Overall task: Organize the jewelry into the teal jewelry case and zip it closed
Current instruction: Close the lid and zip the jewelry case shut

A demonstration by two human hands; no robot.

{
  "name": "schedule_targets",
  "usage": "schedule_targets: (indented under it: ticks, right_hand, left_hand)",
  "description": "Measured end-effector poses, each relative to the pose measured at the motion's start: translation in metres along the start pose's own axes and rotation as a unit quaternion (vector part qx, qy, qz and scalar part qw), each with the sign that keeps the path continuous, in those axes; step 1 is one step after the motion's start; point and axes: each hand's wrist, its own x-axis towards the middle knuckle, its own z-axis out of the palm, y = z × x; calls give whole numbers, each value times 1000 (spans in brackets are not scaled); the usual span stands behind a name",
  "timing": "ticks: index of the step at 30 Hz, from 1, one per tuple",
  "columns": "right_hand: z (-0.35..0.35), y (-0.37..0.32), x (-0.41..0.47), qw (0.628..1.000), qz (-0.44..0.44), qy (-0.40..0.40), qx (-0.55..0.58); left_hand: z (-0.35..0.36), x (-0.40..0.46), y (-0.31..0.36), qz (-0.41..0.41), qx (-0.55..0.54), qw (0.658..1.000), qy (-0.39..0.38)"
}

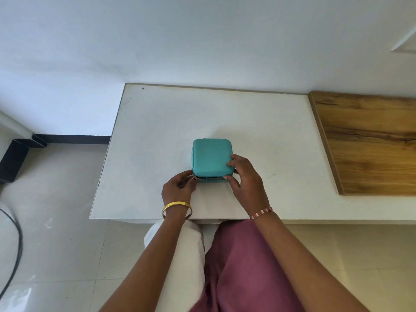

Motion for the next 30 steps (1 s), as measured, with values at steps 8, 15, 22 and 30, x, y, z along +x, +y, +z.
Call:
schedule_targets:
  ticks: [8,15,22,30]
  right_hand:
    - [3,1,-4,998,14,-12,-54]
    - [-2,-6,8,995,93,-10,36]
    - [-1,-12,41,974,216,-27,67]
    - [13,-11,41,950,281,-53,129]
  left_hand:
    - [1,1,-2,0,-17,1000,4]
    - [2,-2,2,23,-23,999,0]
    - [1,-1,0,37,-5,999,-14]
    - [1,5,0,48,-16,999,14]
